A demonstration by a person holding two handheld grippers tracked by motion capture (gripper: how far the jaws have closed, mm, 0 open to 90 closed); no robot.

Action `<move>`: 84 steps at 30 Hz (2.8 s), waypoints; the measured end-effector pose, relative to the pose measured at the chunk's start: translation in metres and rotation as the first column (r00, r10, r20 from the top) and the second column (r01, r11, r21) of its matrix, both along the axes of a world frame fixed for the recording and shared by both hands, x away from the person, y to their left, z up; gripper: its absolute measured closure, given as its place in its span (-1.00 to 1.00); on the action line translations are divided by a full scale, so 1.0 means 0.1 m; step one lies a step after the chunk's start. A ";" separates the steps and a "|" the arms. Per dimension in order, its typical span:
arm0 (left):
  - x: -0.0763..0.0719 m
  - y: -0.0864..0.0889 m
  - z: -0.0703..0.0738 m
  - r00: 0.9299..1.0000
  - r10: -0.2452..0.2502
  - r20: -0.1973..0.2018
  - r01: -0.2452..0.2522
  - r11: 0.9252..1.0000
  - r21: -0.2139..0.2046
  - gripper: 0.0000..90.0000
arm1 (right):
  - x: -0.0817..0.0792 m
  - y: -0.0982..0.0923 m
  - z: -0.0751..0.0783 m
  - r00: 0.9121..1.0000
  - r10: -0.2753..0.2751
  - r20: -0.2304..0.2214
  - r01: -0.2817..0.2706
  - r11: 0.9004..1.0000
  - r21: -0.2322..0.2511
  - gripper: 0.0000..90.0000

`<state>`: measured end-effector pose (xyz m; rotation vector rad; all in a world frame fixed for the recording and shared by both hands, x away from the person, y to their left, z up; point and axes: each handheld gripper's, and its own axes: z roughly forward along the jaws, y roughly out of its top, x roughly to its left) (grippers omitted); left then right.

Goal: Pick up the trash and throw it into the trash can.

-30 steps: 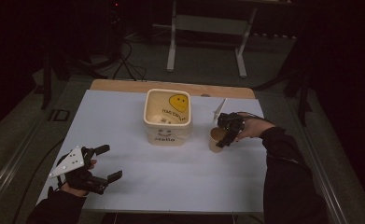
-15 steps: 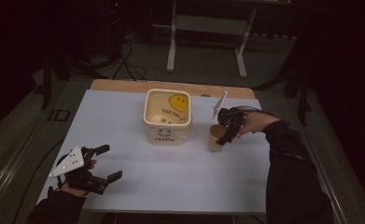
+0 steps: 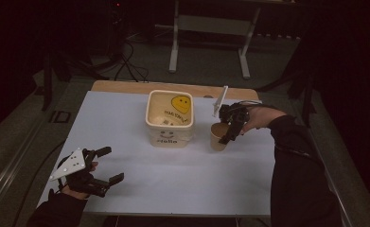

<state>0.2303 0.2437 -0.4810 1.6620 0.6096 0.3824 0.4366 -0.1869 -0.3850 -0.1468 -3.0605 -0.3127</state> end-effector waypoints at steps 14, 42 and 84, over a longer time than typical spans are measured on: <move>0.00 0.01 0.00 1.000 -0.002 -0.002 0.002 1.000 -0.003 -0.99 | -0.03 0.16 0.40 0.999 0.053 0.009 -0.053 0.999 -0.011 -0.43; 0.00 0.01 0.00 1.000 -0.009 -0.001 0.009 1.000 -0.010 -0.99 | 0.14 0.48 0.90 0.995 0.072 0.066 -0.075 0.996 0.047 -0.42; -0.03 0.03 0.01 1.000 -0.024 0.004 0.025 0.999 -0.029 -0.99 | 0.37 1.21 1.15 0.987 0.130 0.092 -0.137 0.988 0.072 -0.41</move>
